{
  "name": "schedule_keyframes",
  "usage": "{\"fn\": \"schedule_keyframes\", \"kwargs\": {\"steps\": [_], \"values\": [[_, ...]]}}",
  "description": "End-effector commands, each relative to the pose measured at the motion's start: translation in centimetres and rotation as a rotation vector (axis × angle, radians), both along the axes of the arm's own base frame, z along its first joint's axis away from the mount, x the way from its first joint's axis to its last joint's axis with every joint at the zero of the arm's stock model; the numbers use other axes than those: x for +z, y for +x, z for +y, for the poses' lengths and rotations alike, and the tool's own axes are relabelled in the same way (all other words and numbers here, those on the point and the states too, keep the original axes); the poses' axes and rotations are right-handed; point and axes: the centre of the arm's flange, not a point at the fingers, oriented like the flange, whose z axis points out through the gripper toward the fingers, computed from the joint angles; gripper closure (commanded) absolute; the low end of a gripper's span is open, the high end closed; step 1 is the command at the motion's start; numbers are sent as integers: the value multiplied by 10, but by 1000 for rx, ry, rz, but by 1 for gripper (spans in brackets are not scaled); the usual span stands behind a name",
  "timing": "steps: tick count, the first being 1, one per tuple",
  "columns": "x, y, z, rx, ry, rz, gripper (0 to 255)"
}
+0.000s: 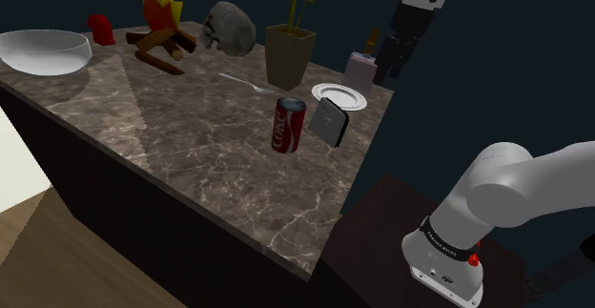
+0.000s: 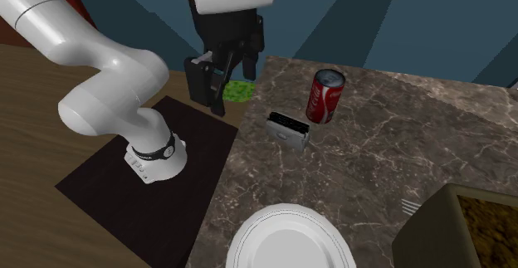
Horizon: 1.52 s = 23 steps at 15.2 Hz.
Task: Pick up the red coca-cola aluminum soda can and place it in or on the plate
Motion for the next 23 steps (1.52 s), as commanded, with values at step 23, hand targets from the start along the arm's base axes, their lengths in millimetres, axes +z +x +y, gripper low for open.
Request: {"fn": "schedule_keyframes", "kwargs": {"steps": [23], "values": [[-62,113,209,101,-15,6,0]]}}
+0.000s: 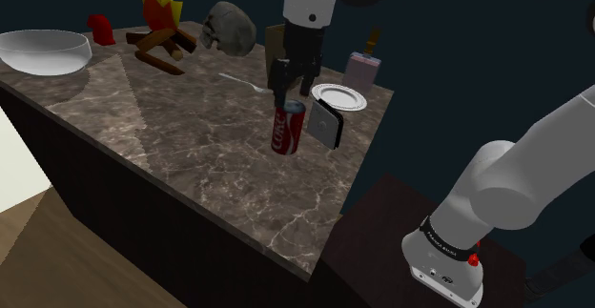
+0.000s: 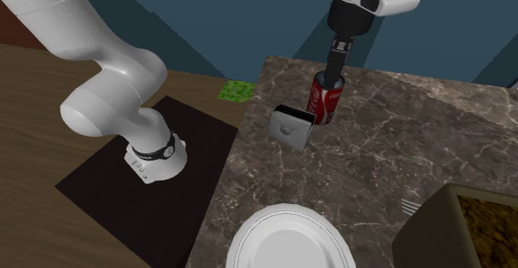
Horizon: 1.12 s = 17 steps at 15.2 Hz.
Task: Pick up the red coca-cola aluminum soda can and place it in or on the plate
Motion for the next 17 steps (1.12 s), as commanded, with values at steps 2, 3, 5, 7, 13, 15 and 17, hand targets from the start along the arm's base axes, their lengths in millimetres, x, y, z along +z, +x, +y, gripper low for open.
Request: {"fn": "schedule_keyframes", "kwargs": {"steps": [2,3,5,7,13,15,17], "values": [[-15,0,2,0,0,0,0],[-20,0,2,0,0,0,0],[-28,0,2,0,0,0,0],[-28,0,2,0,0,0,0],[-28,0,2,0,0,0,255],[-28,0,2,0,0,0,255],[-28,0,2,0,0,0,255]]}}
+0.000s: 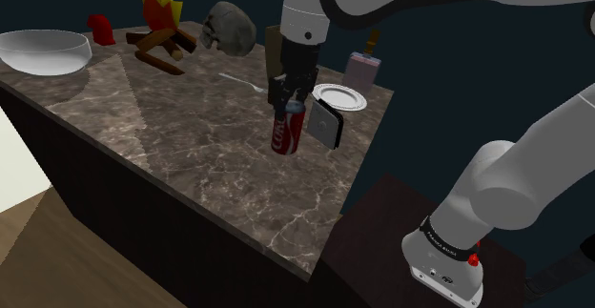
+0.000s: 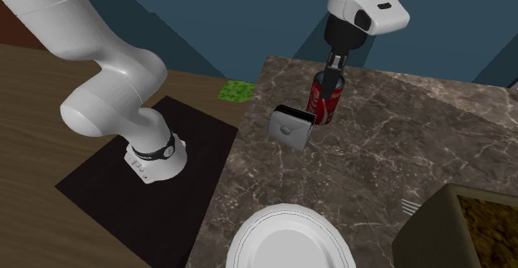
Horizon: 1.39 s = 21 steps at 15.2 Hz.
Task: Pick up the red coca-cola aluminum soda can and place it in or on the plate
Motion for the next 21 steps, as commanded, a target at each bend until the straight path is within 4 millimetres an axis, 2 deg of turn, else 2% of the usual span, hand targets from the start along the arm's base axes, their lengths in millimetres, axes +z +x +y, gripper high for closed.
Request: {"fn": "schedule_keyframes", "kwargs": {"steps": [1,5,21], "values": [[0,0,0,0,0,1,255],[0,0,0,0,0,1,255],[84,0,0,0,0,1,255]]}}
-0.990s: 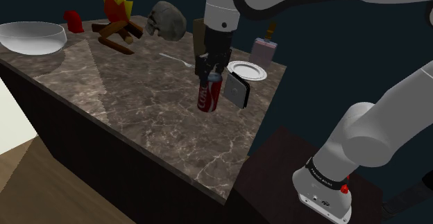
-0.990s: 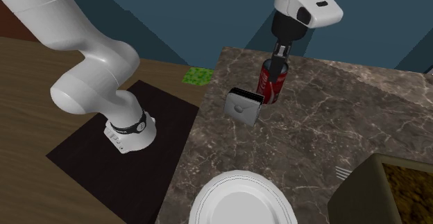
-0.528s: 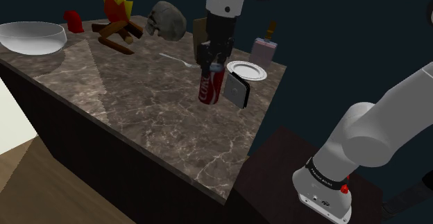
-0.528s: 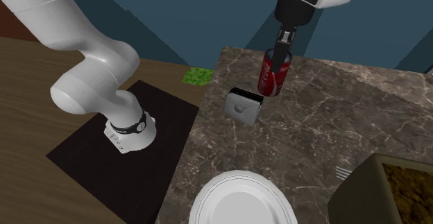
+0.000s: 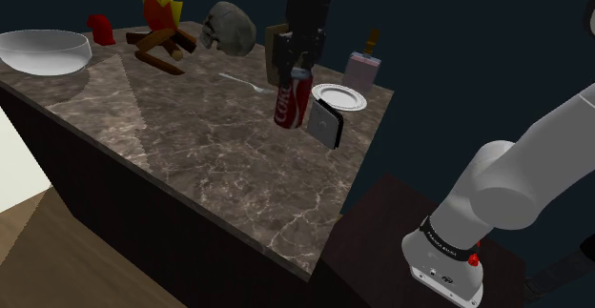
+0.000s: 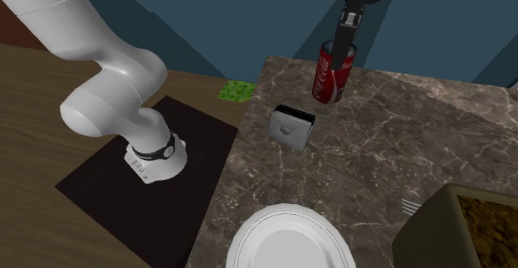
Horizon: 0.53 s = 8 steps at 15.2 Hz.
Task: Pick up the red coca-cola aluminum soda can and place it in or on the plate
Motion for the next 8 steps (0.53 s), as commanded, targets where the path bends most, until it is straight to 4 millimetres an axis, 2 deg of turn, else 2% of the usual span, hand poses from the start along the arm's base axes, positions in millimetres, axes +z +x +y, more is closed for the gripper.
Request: {"fn": "schedule_keyframes", "kwargs": {"steps": [1,8], "values": [[10,-1,0,0,0,0,255],[21,18,-89,0,0,0,255]]}}
